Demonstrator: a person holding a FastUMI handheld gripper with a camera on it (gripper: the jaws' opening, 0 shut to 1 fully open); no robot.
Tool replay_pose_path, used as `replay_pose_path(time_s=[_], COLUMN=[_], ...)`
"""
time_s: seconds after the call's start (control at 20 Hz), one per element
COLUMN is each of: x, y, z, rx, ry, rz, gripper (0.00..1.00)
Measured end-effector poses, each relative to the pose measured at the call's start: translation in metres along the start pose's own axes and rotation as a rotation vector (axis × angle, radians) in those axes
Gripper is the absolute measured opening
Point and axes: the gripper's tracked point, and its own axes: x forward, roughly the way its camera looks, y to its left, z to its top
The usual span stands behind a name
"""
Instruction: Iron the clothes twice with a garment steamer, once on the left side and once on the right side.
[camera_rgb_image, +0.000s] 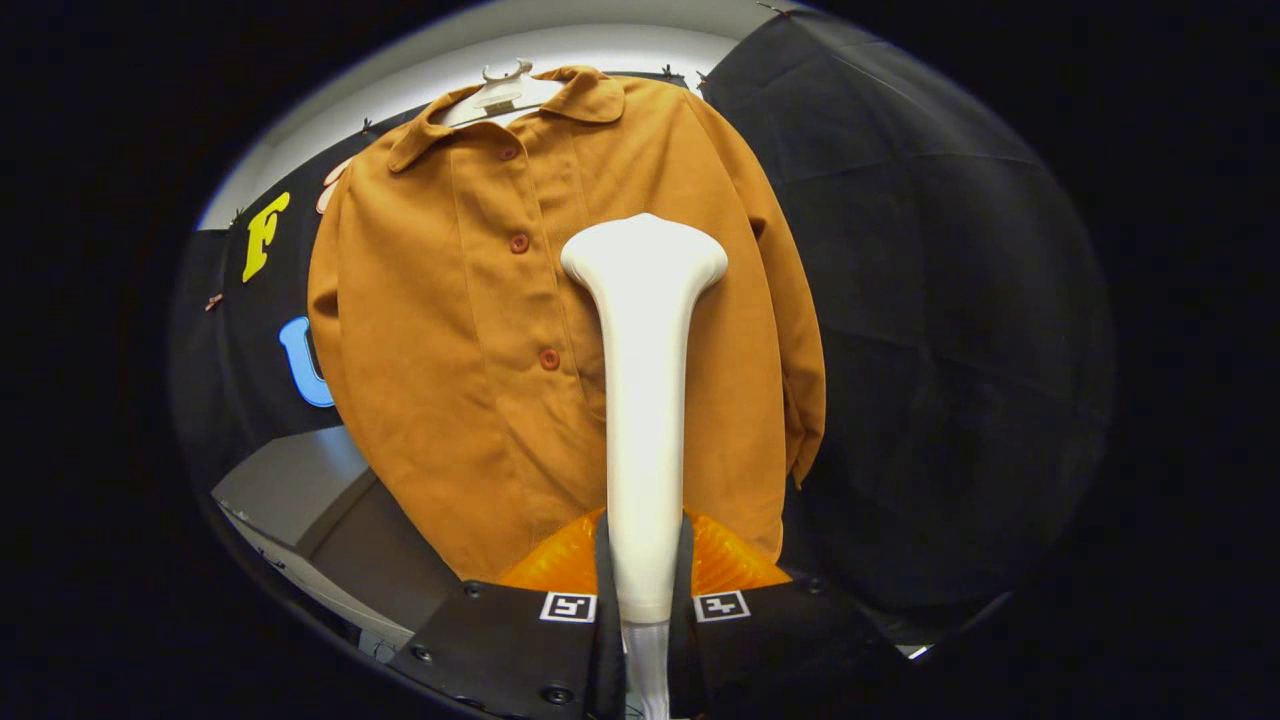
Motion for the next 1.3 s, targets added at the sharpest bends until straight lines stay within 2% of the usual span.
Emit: replay_pose_path(time_s=[0.35, 0.75, 1.05, 1.3], x=[-0.017, -0.056, -0.1, -0.139], y=[-0.017, -0.01, 0.005, 0.026], z=[-0.055, -0.09, -0.082, -0.04], rx=[0.008, -0.018, -0.036, -0.035], ry=[0.128, 0.204, 0.179, 0.093], rz=[-0.053, -0.069, -0.072, -0.062], gripper=[0.21, 0.21, 0.21, 0.21])
